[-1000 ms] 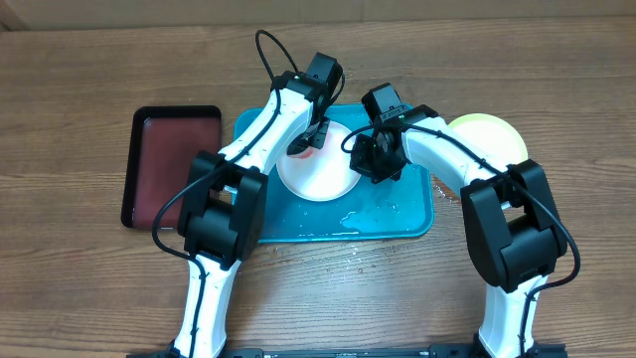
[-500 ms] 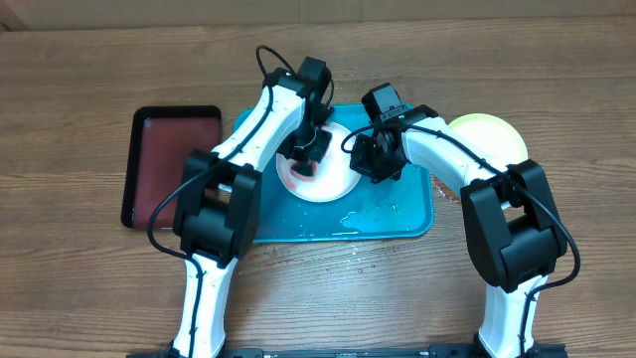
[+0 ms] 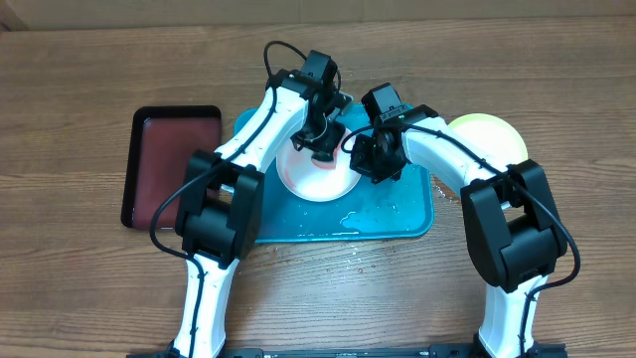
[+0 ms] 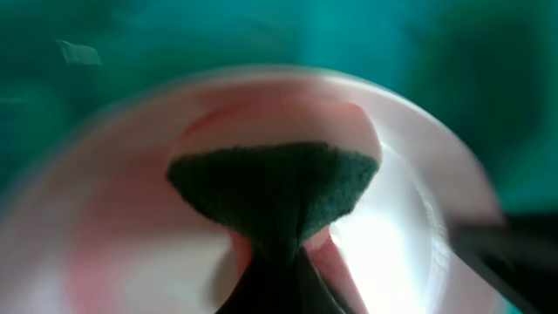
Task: Clean dirty plates on tray and stack at the side
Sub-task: 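Scrub the white plate with the sponge while the right gripper holds it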
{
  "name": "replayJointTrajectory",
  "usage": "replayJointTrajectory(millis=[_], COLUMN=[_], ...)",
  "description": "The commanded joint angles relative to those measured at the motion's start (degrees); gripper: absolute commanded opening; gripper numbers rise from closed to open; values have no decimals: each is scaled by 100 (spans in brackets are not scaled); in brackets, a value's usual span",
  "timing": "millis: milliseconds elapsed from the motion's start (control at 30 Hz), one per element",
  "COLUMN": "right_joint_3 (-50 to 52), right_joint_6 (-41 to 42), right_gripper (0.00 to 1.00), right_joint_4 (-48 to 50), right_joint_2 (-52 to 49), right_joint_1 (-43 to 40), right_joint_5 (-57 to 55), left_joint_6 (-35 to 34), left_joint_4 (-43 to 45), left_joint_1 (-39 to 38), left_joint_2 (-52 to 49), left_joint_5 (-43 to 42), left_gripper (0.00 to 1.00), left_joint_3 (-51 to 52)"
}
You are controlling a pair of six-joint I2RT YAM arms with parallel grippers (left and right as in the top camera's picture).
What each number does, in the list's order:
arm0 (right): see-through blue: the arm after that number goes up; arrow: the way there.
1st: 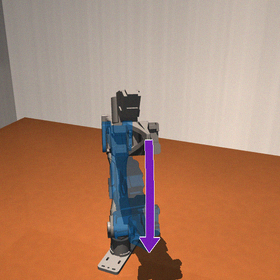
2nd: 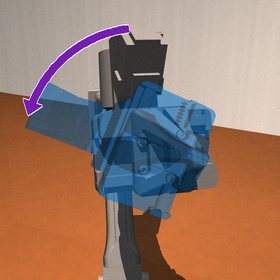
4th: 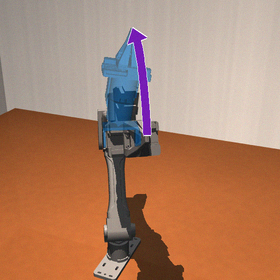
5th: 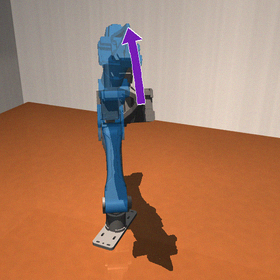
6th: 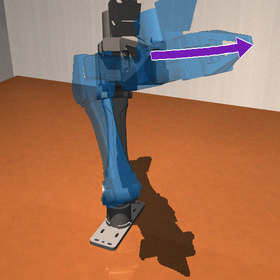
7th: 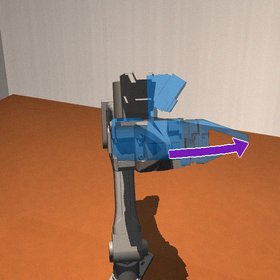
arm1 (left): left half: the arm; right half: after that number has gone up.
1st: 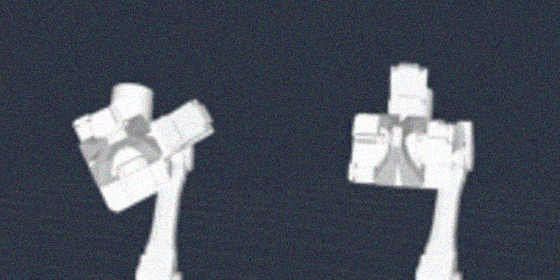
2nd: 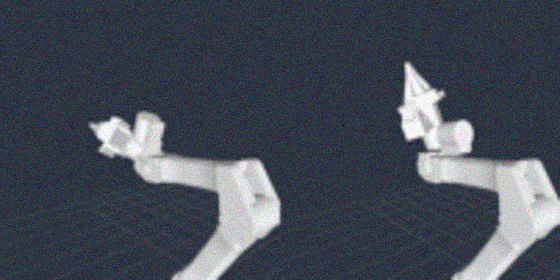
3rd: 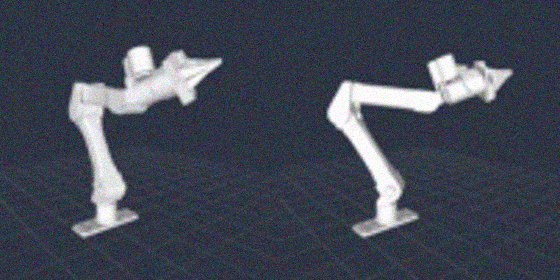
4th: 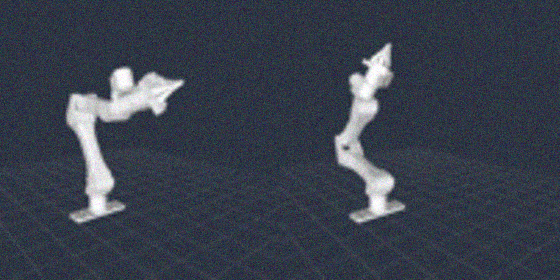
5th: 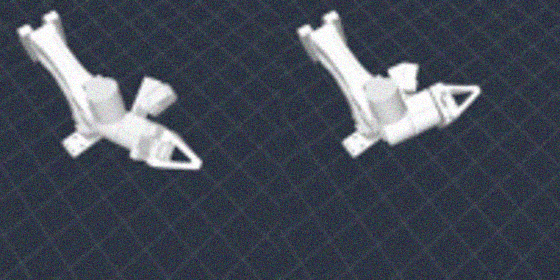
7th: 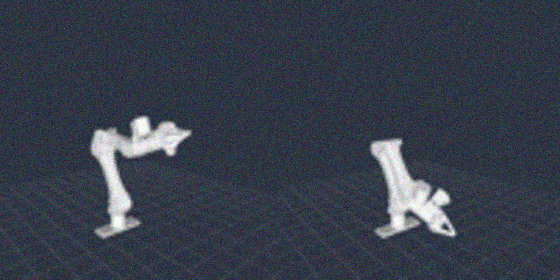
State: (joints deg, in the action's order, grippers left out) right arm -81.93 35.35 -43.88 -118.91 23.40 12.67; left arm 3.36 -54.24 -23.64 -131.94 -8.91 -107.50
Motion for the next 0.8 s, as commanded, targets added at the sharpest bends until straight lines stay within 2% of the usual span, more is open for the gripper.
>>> replayJointTrajectory(millis=[0,100,200,400,433,600,667,767], right_joint_3=[87,87,87,87,87,87,87,87], right_joint_6=[22,22,22,24,24,26,24,24], right_gripper=[4,4,4,4,4,4,4,4], right_joint_4=[2,2,4,4,4,11,9,7], right_joint_2=[-81,-81,-81,-81,-81,-81,-81,-81], right_joint_1=[2,2,2,2,2,2,2,2], right_joint_5=[-83,-85,-87,-85,-85,-83,-83,-83], left_joint_6=[-1429,-2087,-2159,-1991,-1784,127,424,417], left_joint_4=[118,-63,-391,-1462,-1582,-1685,-1550,-1158], left_joint_1=[-31,-31,-33,-39,-39,-39,-39,-39], left_joint_2=[-92,-92,-92,-92,-92,-92,-92,-92], left_joint_5=[2236,3296,3182,1676,1248,-1478,-1862,-1718], left_gripper=[4,4,4,4,4,4,4,4], left_joint_3=[0,0,0,0,0,0,0,0])
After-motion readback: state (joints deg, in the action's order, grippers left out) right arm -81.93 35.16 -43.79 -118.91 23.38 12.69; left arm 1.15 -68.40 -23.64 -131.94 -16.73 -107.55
